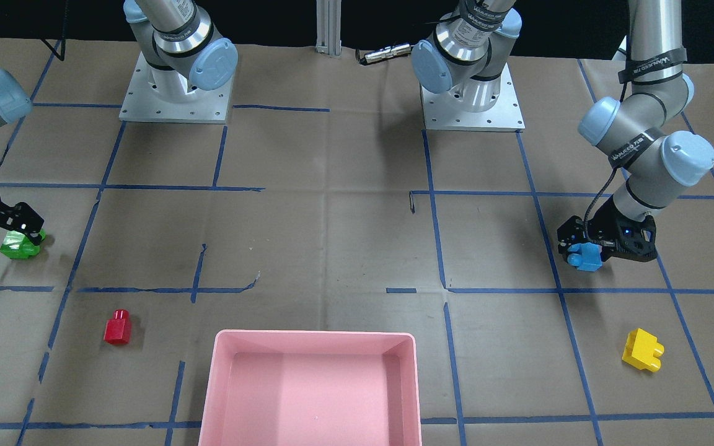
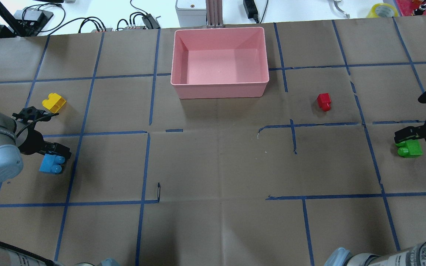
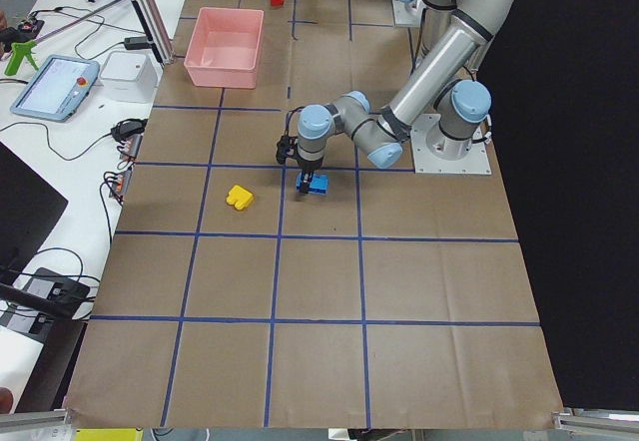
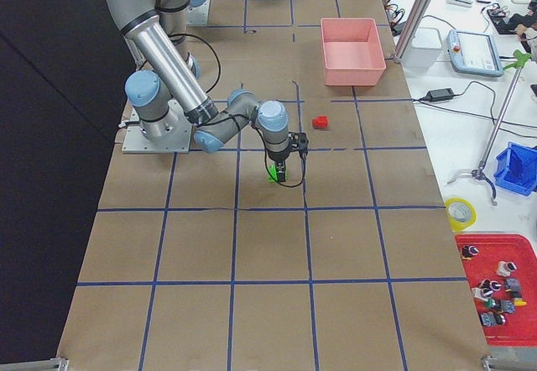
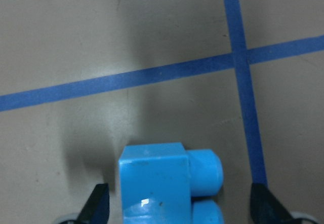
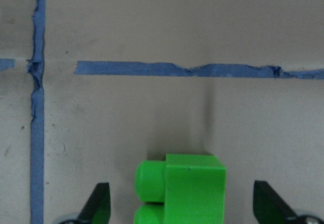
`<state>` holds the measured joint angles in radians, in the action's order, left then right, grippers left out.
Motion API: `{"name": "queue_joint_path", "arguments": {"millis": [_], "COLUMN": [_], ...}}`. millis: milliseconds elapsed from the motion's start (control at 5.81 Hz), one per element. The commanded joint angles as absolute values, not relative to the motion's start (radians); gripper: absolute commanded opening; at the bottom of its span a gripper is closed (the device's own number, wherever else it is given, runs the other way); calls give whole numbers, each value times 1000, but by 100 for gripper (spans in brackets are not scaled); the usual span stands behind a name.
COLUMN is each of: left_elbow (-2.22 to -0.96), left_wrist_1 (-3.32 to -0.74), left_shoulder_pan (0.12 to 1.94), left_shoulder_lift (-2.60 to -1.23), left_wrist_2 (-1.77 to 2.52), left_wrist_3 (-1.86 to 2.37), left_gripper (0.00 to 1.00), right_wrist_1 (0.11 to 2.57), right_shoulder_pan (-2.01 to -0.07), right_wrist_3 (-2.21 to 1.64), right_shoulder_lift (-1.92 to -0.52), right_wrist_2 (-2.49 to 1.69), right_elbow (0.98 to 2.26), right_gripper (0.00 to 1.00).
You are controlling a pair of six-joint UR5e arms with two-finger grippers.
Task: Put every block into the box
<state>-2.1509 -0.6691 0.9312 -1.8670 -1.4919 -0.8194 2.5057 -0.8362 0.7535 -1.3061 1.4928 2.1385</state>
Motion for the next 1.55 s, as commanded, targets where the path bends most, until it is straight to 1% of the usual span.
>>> {"name": "queue_joint_path", "arguments": {"millis": [0, 172, 344, 516, 689, 861, 1033, 1205, 1377], "left_elbow": [-2151, -2149, -2142, -2129, -2053, -1901, -1740, -1592, -1500], "left_wrist_1": [-664, -666, -672, -679, -752, -1001, -1213, -1371, -1466], "left_shoulder_pan": [931, 931, 931, 940, 951, 963, 966, 989, 1056], "left_shoulder_lift": [-1871, -1868, -1865, -1843, -1812, -1760, -1750, -1762, -1770], "left_wrist_2": [-1499, -1502, -1503, -1567, -1565, -1562, -1560, -1556, -1560], "left_wrist_3": [-818, -818, -818, -818, -815, -804, -758, -688, -610], "left_gripper": [64, 41, 24, 20, 18, 18, 18, 18, 18], "right_wrist_1": [2522, 2531, 2530, 2522, 2517, 2458, 2293, 2164, 2064], "right_shoulder_pan": [-834, -834, -834, -834, -834, -834, -838, -853, -886], "right_wrist_3": [756, 758, 756, 756, 755, 770, 781, 773, 767], "right_shoulder_lift": [-1264, -1262, -1266, -1269, -1272, -1288, -1364, -1435, -1451], "right_wrist_2": [1493, 1496, 1499, 1505, 1525, 1576, 1601, 1595, 1589], "right_elbow": [2141, 2140, 2140, 2138, 2137, 2122, 2052, 1972, 1904], "right_gripper": [99, 98, 77, 38, 17, 6, 4, 4, 4]}}
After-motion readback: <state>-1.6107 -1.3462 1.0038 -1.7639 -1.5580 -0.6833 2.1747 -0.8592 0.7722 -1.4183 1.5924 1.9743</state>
